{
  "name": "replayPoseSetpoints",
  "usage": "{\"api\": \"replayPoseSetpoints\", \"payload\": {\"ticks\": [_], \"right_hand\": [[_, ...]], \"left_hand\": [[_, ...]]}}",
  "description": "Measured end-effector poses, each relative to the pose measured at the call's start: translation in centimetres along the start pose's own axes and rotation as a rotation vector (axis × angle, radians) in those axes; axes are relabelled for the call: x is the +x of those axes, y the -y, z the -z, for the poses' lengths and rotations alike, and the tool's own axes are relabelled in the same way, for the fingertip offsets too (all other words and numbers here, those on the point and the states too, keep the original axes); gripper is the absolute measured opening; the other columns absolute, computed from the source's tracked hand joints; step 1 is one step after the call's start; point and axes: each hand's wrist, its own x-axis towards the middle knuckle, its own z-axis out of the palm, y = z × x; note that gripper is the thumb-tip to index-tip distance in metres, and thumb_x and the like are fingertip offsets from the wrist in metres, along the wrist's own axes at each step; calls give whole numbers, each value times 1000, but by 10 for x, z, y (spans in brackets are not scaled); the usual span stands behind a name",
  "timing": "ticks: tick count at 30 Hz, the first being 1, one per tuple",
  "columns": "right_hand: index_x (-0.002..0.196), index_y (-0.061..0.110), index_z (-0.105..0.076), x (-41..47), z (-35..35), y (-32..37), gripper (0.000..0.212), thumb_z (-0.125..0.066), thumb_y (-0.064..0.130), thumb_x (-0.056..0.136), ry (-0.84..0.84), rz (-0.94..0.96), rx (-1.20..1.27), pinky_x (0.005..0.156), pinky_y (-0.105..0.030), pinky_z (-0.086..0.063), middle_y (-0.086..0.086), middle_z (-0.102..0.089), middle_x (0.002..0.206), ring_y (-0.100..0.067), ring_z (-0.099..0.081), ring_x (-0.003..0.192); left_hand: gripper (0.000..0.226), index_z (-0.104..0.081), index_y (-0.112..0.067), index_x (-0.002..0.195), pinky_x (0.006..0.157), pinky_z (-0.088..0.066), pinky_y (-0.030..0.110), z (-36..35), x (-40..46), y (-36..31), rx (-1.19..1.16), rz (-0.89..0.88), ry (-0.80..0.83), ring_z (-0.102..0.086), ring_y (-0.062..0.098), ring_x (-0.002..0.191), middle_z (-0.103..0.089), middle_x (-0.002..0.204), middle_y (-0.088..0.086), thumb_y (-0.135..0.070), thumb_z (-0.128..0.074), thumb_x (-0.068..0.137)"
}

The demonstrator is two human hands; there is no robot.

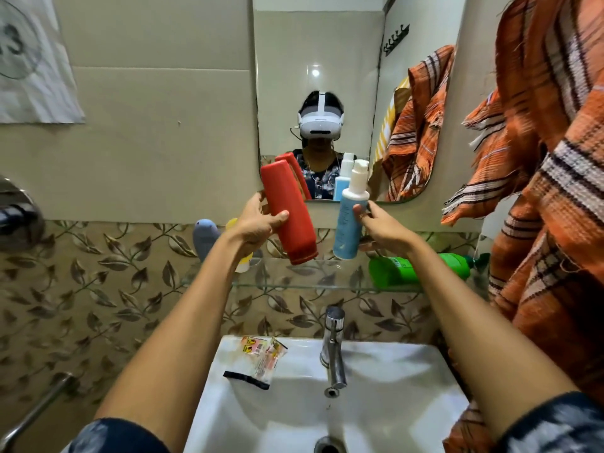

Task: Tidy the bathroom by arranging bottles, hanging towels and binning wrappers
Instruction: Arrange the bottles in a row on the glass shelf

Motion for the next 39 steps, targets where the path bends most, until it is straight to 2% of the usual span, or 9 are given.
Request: {"api": "replayPoseSetpoints", "payload": {"ticks": [3,5,12,15,19,23,29,34,39], "right_hand": [[138,10,-31,6,-12,-3,51,-35,42,98,-22,-10,-25,90,-53,-49,-14,-43,142,-37,-49,124],[137,8,-32,8,-17,-5,51,-36,41,98,-18,-9,-49,90,-55,-49,-15,-44,142,-36,-49,124],[136,8,-33,13,-28,-9,49,-35,41,99,-27,-7,-209,80,-48,-52,-15,-46,139,-35,-51,122],[138,9,-31,17,-28,-14,49,-34,40,100,-11,-3,-258,83,-47,-52,-16,-45,140,-35,-49,123],[142,13,-25,19,-27,-20,52,-30,41,100,5,-7,-232,91,-54,-49,-16,-40,145,-36,-45,128],[145,15,-20,18,-25,-25,54,-29,42,99,5,-13,-164,88,-49,-48,-15,-38,147,-36,-43,130],[144,10,-22,18,-25,-23,52,-28,38,101,9,-7,-140,92,-43,-44,-16,-38,146,-35,-42,131],[137,2,-34,19,-26,-19,47,-34,32,100,-27,9,-146,101,-41,-40,-18,-44,143,-32,-44,129],[141,3,-32,14,-20,-18,53,-51,22,95,-82,57,-167,102,-38,-40,-16,-40,146,-29,-40,133]], "left_hand": [[61,-34,-7,139,103,-41,49,4,-2,17,259,-62,-27,-49,31,123,-50,133,19,10,-56,85],[60,-34,-8,138,105,-39,50,5,-4,24,326,-64,-39,-47,30,124,-51,133,18,8,-57,85],[61,-30,-13,142,101,-40,44,5,-1,23,328,-20,41,-46,25,122,-49,133,15,9,-49,89],[61,-26,-17,144,107,-36,48,10,3,19,330,44,81,-44,27,127,-47,136,16,9,-44,91],[62,-21,-17,146,111,-31,47,10,6,16,391,70,118,-38,27,132,-42,140,15,9,-39,93],[59,-22,-16,145,111,-32,45,8,6,17,407,66,96,-37,26,132,-42,141,14,8,-38,94],[56,-25,-16,144,106,-34,41,3,2,22,387,29,31,-40,20,125,-42,141,13,5,-39,95],[71,-12,-19,149,111,-29,47,-3,-3,26,348,-55,-100,-30,28,138,-29,151,13,6,-45,91],[76,-9,-18,149,112,-26,38,-21,-18,31,411,-297,-346,-27,23,141,-25,154,12,-2,-54,90]]}}
